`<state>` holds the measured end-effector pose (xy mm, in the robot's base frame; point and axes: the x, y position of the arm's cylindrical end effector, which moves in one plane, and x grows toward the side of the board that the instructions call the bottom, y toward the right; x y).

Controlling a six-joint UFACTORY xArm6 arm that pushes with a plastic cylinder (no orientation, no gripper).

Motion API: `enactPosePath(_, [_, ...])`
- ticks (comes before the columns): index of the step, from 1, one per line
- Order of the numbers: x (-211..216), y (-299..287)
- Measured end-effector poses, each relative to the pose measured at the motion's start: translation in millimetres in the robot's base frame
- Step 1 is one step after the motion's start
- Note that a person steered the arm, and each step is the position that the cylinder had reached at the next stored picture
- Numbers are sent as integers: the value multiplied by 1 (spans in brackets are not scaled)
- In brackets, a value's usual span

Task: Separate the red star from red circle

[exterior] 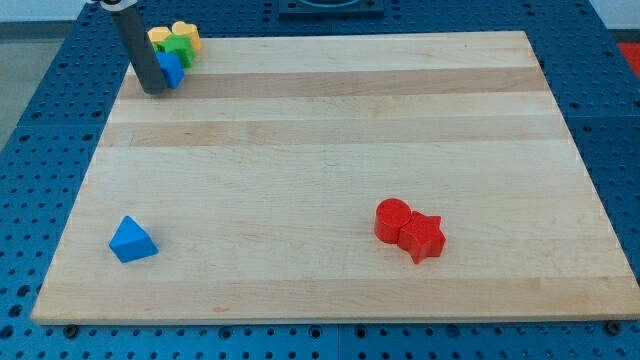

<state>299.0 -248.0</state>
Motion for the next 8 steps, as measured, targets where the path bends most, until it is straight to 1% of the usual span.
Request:
enactPosePath(1, [0,0])
enactPosePath(2, [13,0])
enactPosePath(3, [58,7])
enactPosePath(5, [183,153])
enactPosePath(6, [245,184])
enactPosePath(7, [261,274])
enactPosePath(8, [253,344])
